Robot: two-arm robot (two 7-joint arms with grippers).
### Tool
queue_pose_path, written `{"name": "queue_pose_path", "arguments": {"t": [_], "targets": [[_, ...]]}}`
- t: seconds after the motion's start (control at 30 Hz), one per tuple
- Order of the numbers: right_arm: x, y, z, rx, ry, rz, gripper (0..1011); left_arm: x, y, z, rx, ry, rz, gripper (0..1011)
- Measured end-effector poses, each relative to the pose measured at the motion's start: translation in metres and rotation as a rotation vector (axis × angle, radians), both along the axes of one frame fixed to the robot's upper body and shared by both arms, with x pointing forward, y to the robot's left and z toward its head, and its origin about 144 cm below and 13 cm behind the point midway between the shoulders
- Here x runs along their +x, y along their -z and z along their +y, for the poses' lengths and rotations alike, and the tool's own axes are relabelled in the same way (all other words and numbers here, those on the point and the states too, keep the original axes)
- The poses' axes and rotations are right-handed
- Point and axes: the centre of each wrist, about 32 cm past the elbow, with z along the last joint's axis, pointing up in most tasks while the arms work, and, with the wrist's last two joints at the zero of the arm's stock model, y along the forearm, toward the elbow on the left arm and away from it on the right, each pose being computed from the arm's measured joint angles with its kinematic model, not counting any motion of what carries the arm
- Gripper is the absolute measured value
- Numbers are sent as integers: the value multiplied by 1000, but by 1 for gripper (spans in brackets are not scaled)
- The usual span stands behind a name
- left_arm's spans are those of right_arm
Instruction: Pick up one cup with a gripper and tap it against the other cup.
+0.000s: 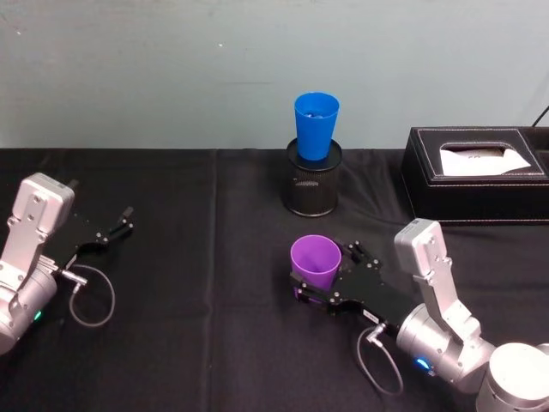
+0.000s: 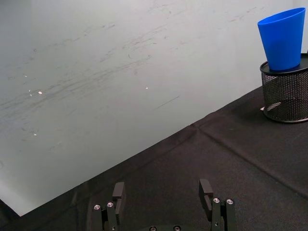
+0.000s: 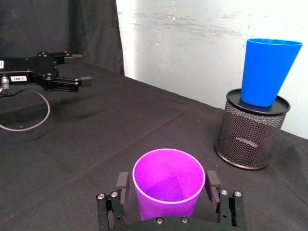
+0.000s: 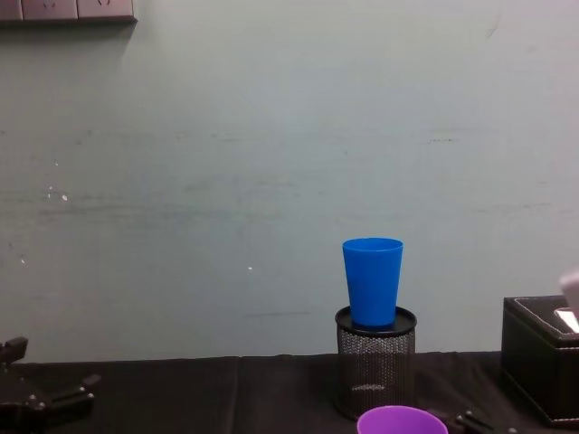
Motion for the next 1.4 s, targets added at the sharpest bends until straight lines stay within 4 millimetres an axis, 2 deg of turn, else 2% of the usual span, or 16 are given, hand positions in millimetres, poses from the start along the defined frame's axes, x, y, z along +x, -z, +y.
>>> {"name": "queue_pose_path", "arguments": {"t": [0.43,0.7,0.83,1.07,1.33,1.4], "targets": [[8,11,6,29,7,-12,1002,0,0,0,0,0,0,1000],[8,10,6,30,6,-12,1002,0,0,0,0,0,0,1000],[8,10,6,31,7,-10,952,0,0,0,0,0,0,1000],[8,10,5,31,7,-9,781,0,0,0,0,0,0,1000],[7,9,5,31,7,-8,735,0,0,0,0,0,0,1000],[8,2,6,25,0,-17,726,0,0,0,0,0,0,1000]]}}
